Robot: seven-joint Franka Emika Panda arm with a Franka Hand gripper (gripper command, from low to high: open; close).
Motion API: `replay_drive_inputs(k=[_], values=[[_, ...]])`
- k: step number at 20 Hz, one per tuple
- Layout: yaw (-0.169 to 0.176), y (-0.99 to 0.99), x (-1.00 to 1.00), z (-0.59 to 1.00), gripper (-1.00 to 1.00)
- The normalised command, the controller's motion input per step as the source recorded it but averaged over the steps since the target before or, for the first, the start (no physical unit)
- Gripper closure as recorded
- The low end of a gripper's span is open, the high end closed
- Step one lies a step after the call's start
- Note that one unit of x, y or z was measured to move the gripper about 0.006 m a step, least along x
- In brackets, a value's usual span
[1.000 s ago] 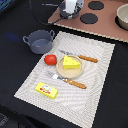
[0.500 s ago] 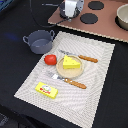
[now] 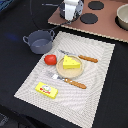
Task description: Interact with the objects in diverse but meaningful ways.
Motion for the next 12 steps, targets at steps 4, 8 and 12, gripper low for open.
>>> replay_drive_inputs(k=[4,8,12], values=[[0.0,0.1,0.0,-0.21,1.0],[0.0,0.1,0.0,-0.13,1.0],[0.0,0.11,0.0,-0.12,1.0]])
